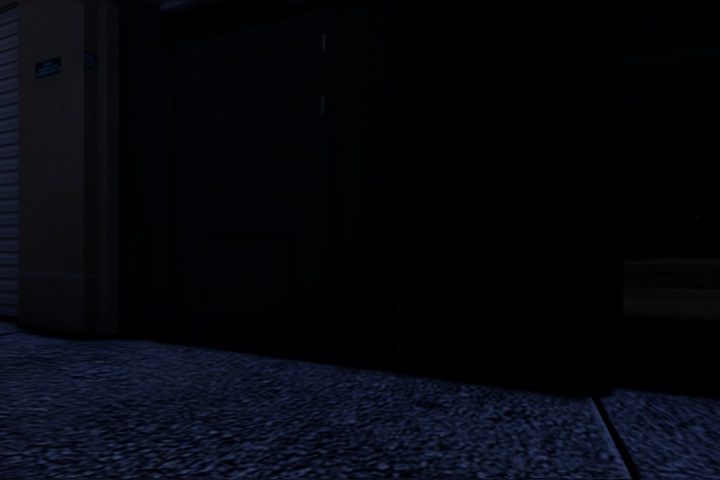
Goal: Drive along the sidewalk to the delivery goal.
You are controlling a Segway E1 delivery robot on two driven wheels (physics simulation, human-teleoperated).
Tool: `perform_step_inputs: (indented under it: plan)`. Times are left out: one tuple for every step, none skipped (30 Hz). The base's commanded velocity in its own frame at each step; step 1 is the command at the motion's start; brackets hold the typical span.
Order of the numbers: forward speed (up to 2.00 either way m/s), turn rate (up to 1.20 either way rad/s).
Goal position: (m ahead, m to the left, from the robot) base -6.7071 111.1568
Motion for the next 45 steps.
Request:
perform_step_inputs:
  plan:
    - [0.68,0.5]
    - [0.69,0.52]
    - [0.69,0.53]
    - [0.69,0.53]
    - [0.69,0.53]
    - [0.69,0.54]
    - [0.69,0.54]
    - [0.69,0.55]
    - [0.69,0.55]
    - [0.69,0.55]
    - [0.69,0.55]
    - [0.7,0.55]
    - [0.7,0.55]
    - [0.73,0.55]
    - [0.77,0.55]
    - [0.77,0.55]
    - [0.78,0.55]
    - [0.79,0.55]
    - [0.79,0.55]
    - [0.79,0.55]
    - [0.79,0.55]
    - [0.79,0.55]
    - [0.79,0.55]
    - [0.79,0.55]
    - [0.79,0.55]
    - [0.79,0.55]
    - [0.79,0.55]
    - [0.79,0.55]
    - [0.79,0.55]
    - [0.79,0.55]
    - [0.79,0.55]
    - [0.79,0.55]
    - [0.79,0.55]
    - [0.79,0.55]
    - [0.79,0.55]
    - [0.8,0.55]
    - [0.8,0.55]
    - [0.82,0.55]
    - [0.82,0.55]
    - [0.83,0.55]
    - [0.83,0.55]
    - [0.83,0.55]
    - [0.83,0.55]
    - [0.83,0.56]
    - [0.83,0.56]
